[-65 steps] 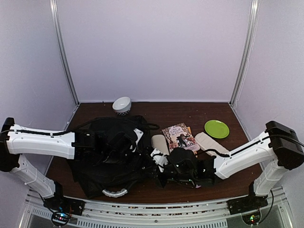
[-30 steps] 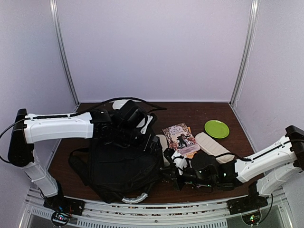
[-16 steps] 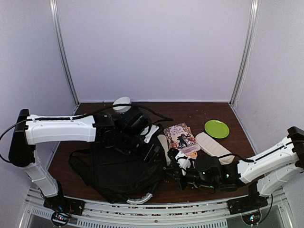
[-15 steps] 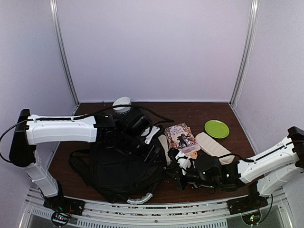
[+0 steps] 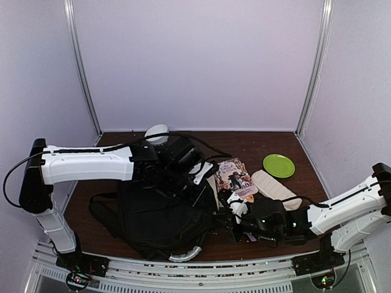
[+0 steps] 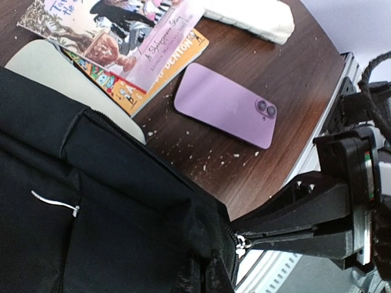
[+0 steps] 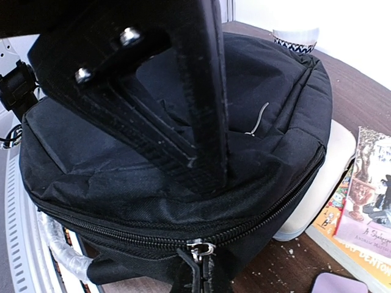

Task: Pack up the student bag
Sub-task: Unzip the student bag at the center of the board.

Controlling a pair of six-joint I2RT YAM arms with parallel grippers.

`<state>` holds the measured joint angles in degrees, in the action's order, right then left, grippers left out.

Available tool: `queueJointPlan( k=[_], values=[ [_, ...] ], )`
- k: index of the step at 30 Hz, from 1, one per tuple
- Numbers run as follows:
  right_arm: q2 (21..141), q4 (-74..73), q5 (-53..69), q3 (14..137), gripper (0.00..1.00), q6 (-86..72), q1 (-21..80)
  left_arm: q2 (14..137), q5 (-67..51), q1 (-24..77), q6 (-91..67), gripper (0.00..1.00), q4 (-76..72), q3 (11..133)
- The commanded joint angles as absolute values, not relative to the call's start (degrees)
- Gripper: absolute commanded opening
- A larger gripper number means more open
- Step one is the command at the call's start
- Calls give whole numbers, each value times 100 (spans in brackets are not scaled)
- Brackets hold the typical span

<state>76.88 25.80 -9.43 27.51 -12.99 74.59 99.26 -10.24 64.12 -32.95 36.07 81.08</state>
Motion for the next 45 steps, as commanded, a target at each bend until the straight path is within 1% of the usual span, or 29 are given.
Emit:
queueJointPlan(
  k=[1, 10, 14, 23, 28, 33, 45],
  values=[
    [7427, 2395, -993, 2988, 0, -970, 7507, 10089, -1044, 6245, -3486, 0, 2921, 8514],
    [7353, 1832, -1042, 3171, 0, -527, 7682, 10571, -1678, 5977, -3558, 0, 2612, 9285],
    [7255, 1585, -918, 3215, 0, -430, 7698, 10679, -1733, 5887, -3445, 0, 2702, 9573],
    [6965, 847, -661, 3422, 0, -222, 7724, 10590, -1600, 5669, -3212, 0, 2931, 9598],
    [6919, 96, -62, 3894, 0, -147, 7717, 10584, -1647, 5551, -3183, 0, 2854, 9503],
    [7101, -135, 420, 4191, 0, -228, 7791, 10761, -1755, 5529, -3130, 0, 2829, 9813],
    [8135, -300, 554, 5033, 0, 18, 8350, 11085, -2127, 5528, -2958, 0, 2829, 10310]
  ],
)
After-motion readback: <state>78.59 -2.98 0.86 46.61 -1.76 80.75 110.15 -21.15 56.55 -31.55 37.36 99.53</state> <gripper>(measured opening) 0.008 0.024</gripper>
